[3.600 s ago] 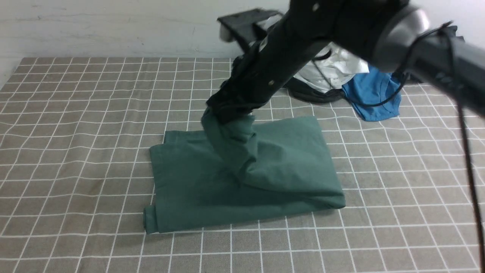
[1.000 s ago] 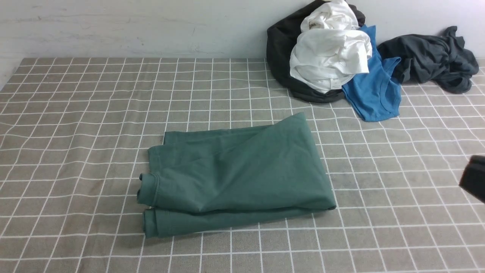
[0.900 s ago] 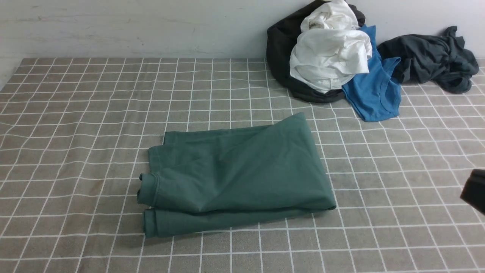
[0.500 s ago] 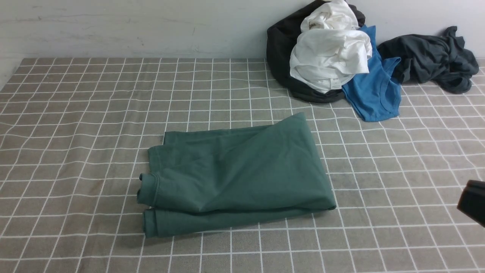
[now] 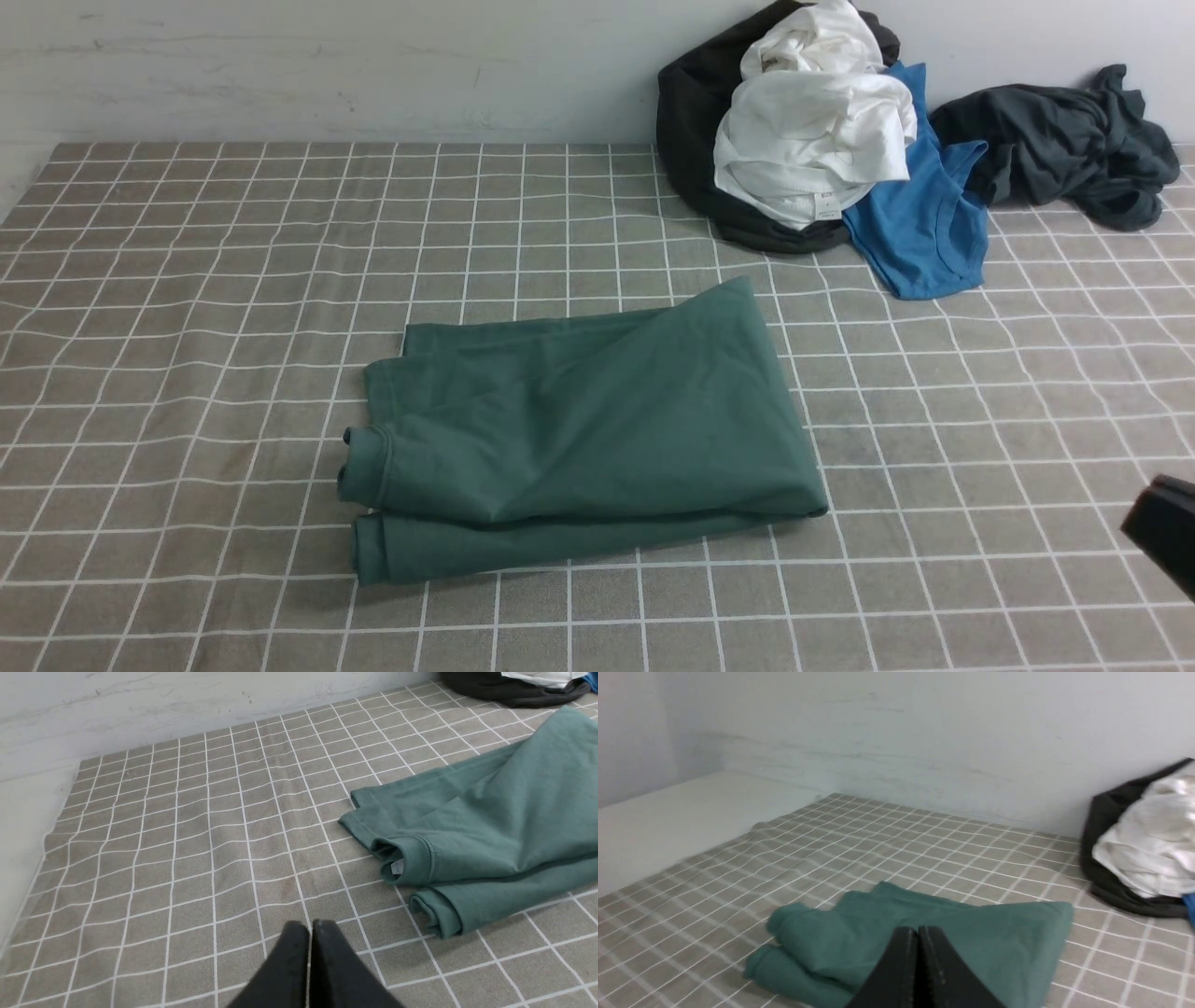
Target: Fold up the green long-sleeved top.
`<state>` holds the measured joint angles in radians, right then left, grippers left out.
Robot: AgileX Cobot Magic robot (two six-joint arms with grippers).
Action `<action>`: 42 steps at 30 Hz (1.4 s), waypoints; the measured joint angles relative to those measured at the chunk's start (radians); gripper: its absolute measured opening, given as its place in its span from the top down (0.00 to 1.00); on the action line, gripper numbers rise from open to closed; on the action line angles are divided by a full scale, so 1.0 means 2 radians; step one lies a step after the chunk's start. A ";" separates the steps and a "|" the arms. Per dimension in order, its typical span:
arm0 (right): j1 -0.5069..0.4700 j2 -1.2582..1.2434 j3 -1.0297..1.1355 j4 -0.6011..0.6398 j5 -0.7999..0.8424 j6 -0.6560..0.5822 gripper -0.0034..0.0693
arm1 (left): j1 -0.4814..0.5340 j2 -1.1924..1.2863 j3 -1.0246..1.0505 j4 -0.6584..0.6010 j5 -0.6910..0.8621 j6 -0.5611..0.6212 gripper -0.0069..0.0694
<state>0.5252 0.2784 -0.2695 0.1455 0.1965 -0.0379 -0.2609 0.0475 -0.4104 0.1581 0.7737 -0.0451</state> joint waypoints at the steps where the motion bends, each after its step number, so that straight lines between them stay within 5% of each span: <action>1: -0.030 -0.016 0.021 -0.001 -0.007 0.013 0.96 | 0.000 0.000 0.000 0.000 0.000 0.000 0.92; 2: -0.030 -0.019 0.025 -0.002 -0.008 0.015 0.96 | 0.000 0.000 0.000 0.000 0.000 0.000 0.92; 7: -0.198 -0.090 0.114 -0.048 -0.011 0.076 0.96 | 0.000 0.000 0.000 0.000 0.000 0.000 0.92; 11: -0.264 -0.132 0.148 -0.094 -0.007 0.113 0.96 | 0.000 0.000 0.000 0.000 0.000 0.000 0.92; 19: -0.282 -0.144 0.148 -0.104 0.072 0.126 0.96 | 0.000 0.000 0.000 0.000 0.001 0.000 0.92; 42: -0.282 -0.144 0.148 -0.105 0.076 0.122 0.96 | 0.000 0.000 0.000 0.000 0.004 0.000 0.92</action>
<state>-0.0383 -0.0098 0.0259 -0.0637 0.3493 0.2069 -0.2609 0.0475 -0.4104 0.1581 0.7810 -0.0451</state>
